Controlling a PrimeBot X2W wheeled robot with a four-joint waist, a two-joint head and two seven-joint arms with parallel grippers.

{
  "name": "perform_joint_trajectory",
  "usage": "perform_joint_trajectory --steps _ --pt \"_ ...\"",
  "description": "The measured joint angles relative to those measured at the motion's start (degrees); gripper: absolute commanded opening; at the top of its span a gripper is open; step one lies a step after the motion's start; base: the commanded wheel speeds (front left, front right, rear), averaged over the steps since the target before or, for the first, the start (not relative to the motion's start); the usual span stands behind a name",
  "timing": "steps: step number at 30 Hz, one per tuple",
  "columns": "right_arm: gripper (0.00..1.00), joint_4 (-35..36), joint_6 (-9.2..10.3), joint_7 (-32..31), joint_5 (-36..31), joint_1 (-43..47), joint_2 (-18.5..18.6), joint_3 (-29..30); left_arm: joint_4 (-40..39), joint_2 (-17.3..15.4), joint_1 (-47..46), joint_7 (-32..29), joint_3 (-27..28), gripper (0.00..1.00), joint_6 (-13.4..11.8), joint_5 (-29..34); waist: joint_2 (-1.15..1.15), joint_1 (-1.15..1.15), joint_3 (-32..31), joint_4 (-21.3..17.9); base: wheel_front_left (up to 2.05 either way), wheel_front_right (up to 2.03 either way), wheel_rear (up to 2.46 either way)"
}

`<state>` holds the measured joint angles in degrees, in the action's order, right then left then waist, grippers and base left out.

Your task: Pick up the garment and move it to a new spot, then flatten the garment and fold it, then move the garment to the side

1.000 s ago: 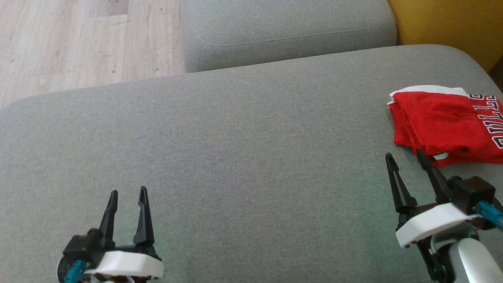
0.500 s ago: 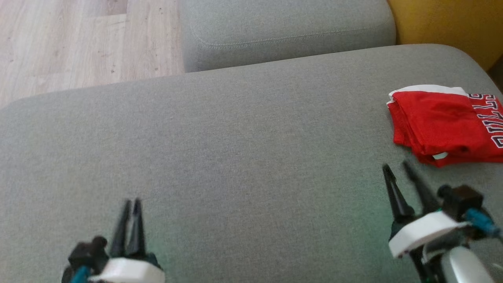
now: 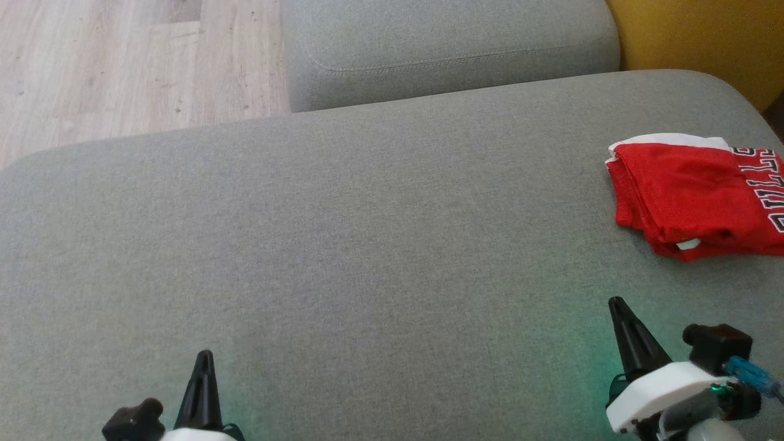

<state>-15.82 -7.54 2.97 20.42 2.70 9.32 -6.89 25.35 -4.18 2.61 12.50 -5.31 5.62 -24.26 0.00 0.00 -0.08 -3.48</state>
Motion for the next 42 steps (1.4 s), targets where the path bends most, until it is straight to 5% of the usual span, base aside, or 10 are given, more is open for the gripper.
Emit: perform_joint_trajectory --steps 42 --pt "0.0 0.0 0.0 -3.09 25.98 -2.2 -2.3 5.08 -3.49 0.65 -1.53 -6.97 3.55 0.0 0.44 -24.47 0.0 0.0 0.09 1.27 0.0 0.0 0.0"
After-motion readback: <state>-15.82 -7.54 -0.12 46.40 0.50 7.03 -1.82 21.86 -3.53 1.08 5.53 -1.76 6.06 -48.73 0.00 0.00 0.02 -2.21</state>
